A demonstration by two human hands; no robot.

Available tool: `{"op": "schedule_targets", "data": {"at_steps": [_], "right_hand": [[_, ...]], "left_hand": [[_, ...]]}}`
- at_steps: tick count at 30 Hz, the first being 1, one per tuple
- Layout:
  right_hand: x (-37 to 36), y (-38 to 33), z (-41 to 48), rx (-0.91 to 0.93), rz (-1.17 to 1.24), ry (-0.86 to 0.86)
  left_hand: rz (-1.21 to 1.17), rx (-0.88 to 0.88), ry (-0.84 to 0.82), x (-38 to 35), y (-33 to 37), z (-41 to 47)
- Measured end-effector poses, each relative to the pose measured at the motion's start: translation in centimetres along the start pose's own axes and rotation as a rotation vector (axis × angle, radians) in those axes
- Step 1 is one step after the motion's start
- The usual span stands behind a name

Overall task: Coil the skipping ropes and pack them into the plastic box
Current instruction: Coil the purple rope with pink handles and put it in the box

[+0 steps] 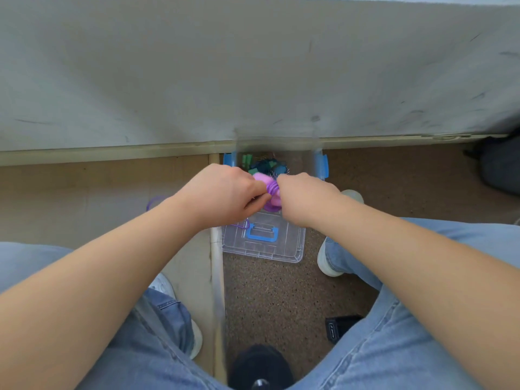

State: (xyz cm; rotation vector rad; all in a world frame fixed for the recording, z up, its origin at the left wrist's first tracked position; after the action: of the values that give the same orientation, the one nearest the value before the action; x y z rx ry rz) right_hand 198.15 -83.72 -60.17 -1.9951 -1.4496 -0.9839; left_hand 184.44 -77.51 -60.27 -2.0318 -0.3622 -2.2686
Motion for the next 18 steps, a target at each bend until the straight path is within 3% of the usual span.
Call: {"op": "schedule_targets", "data": {"at_steps": [4,6,11,14,15,16,18], "right_hand": [[-1.4,-1.8,-1.5,0.349,0.071,-0.344],[-1.4,-2.1,-1.7,0.458,0.16,-0.389],[1.5,-2.1,-2.9,0.542,0.695,-0.391],[3.8,-1.3,-3.0,0.482,1.032,-0.214],[4.4,-0.7,-2.6,0.415,1.132,-0.133],[4.7,-0.1,-2.1,0.331,1.174,-0.047],[4.6,1.2,-0.6,0.171,1.011,0.138]], "left_hand": [[-0.062,-0.052,0.128,0.9,-0.1,0.0],[-0.191,-0.026,0.106,0.9,-0.6,0.0],[-0.58,0.34,0.192,1.4,-3.6,-0.6],[-0.389,0.424,0.286,1.3,-4.2,-1.2],[-0.392,0.427,0.236,0.7,-4.3,-1.5],[-0.48,0.441,0.162,0.0,-4.2,-1.6],[-0.55,0.446,0.038,-1.3,-3.9,-1.8]]}}
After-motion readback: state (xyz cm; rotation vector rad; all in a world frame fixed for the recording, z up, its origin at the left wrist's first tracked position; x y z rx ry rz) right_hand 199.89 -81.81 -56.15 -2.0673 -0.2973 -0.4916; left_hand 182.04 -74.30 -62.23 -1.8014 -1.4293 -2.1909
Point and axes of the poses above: each hand's wrist, its own z-axis towards the middle knuckle, its own x-axis out of the back of the hand, y = z × x, the point moved 3 cm from there along z, towards the middle knuckle, and after that the axes turned 6 degrees about -x, right-handed, at the moved point
